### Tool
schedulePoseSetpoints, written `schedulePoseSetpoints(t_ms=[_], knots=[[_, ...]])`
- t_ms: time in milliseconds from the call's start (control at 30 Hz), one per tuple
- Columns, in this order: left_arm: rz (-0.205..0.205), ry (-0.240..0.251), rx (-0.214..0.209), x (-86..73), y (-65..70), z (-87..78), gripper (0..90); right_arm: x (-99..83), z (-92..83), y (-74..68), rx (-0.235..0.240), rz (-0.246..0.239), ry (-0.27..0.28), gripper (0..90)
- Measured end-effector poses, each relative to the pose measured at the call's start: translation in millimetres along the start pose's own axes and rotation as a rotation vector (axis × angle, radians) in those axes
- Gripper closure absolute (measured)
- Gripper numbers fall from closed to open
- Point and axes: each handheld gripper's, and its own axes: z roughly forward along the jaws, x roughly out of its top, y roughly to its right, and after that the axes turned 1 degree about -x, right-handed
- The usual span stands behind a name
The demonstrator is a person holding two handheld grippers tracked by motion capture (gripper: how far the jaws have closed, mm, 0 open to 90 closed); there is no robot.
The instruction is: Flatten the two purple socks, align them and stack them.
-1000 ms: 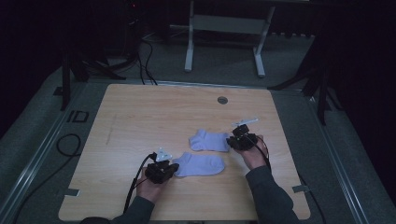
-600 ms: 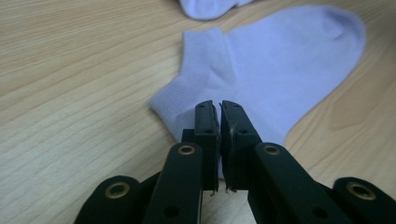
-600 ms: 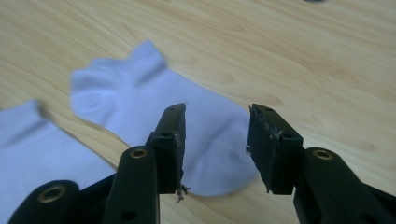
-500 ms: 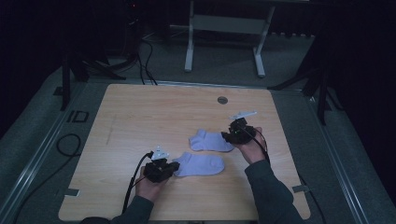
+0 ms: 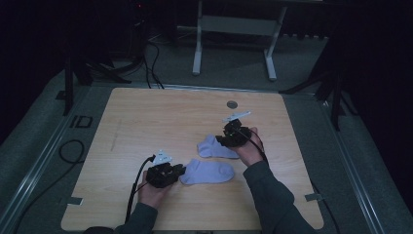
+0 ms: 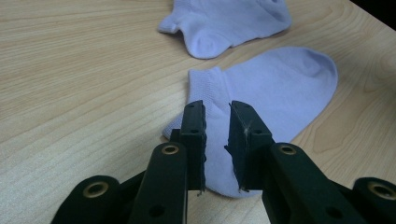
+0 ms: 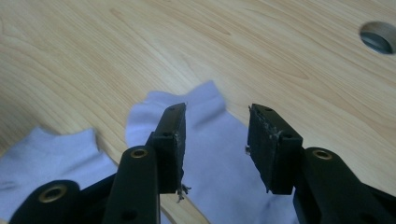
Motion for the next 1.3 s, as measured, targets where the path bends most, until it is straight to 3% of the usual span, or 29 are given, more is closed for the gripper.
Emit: schedulePoseSetpoints(t_ms=[200, 500, 633, 800, 1067, 1300], knots=[[-0.006, 0.004, -0.001, 0.6, -1.6, -0.4, 73.4, 7.7, 12.8, -6.0, 0.023, -0.037, -0.01, 56.4], [0.008, 0.004, 0.003, 0.9, -1.3, 0.9, 72.5, 7.5, 29.3, -11.9, 0.009, -0.096, -0.045, 58.3], [0.046, -0.012, 0.008, 1.2, 2.0, 2.5, 72.5, 5.6, 36.9, -15.4, -0.001, -0.152, -0.065, 60.2], [0.075, -0.027, 0.009, 0.7, 6.7, 5.9, 72.5, 3.2, 47.4, -20.9, 0.035, -0.2, -0.082, 58.2], [0.072, -0.029, 0.009, 0.7, 5.9, 6.0, 72.5, -1.0, 66.4, -21.5, 0.081, -0.208, -0.121, 51.0], [0.073, -0.035, 0.01, 0.8, 6.5, 6.5, 72.5, -4.3, 78.6, -16.9, 0.103, -0.158, -0.155, 49.0]])
